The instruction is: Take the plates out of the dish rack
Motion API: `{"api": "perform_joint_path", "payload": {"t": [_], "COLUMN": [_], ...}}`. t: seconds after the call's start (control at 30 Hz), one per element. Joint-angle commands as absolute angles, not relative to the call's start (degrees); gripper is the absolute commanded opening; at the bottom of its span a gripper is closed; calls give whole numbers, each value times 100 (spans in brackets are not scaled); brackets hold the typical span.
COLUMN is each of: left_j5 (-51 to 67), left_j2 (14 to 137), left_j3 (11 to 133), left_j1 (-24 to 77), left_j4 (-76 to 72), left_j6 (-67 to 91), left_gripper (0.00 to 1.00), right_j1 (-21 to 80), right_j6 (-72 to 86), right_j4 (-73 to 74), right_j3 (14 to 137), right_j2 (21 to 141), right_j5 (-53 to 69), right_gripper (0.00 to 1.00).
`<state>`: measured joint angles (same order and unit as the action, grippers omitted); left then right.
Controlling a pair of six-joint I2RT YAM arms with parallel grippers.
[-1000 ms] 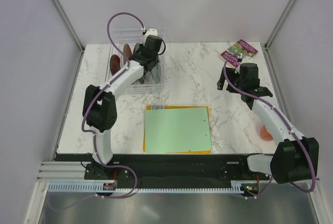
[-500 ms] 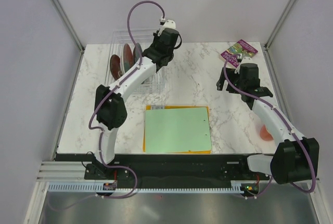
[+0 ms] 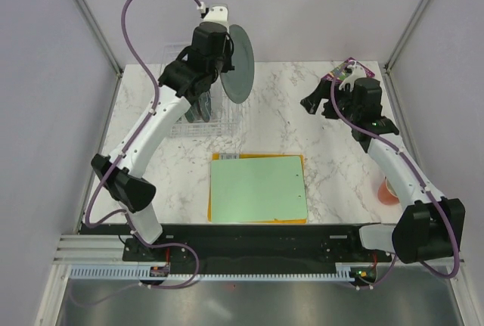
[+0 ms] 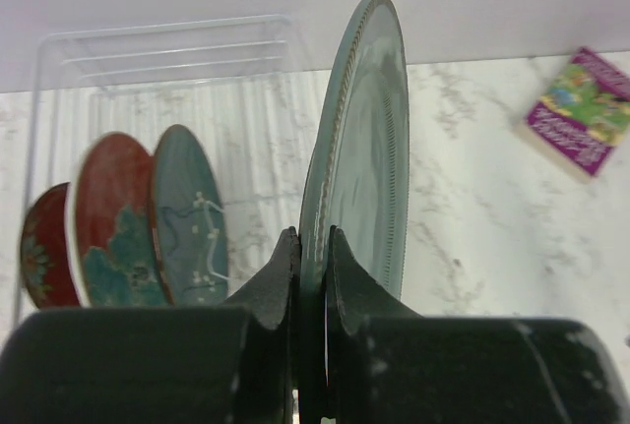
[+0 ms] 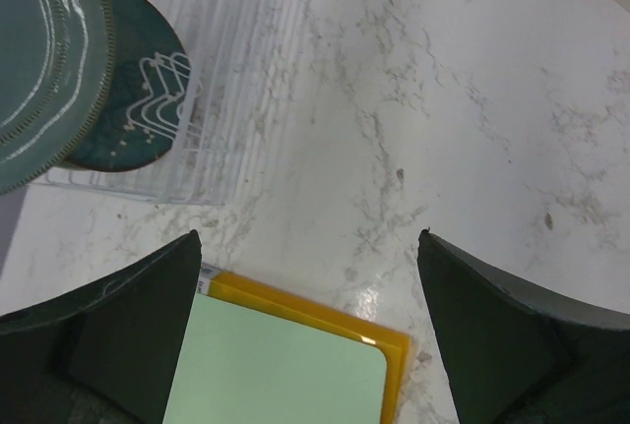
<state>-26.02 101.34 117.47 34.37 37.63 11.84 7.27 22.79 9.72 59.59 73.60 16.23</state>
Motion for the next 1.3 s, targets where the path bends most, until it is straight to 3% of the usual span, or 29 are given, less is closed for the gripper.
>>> {"api": "perform_joint_path", "payload": {"t": [0.0,0.27,0.73,0.9,1.27], "left_j5": [-1504,-28,782,1923,2786], "left_j2": [9791,9484,8554,8174,8631], "left_j3": [11725,10417,8843,7553,6917], "left_j1": [3428,3401,3130,2409,2197], "left_j4": [3261,2023,634,-857,-2197], "left_j6": [2214,3251,3804,4604,5616], "left_gripper": [2,2,2,2,2], "right_j1": [721,729,519,229,228], "right_j6": [2943,3770,3594,3919,4631], "right_j4": [-121,-1687,-1344,-1810,-2891], "right_j3": [5969,5704,5467,5317,5317], "right_j2": [7462,7769,8183,8314,8718], "right_j5": [2346,3023,2733,3558,4535], "right_gripper": [98,98,98,98,98]}}
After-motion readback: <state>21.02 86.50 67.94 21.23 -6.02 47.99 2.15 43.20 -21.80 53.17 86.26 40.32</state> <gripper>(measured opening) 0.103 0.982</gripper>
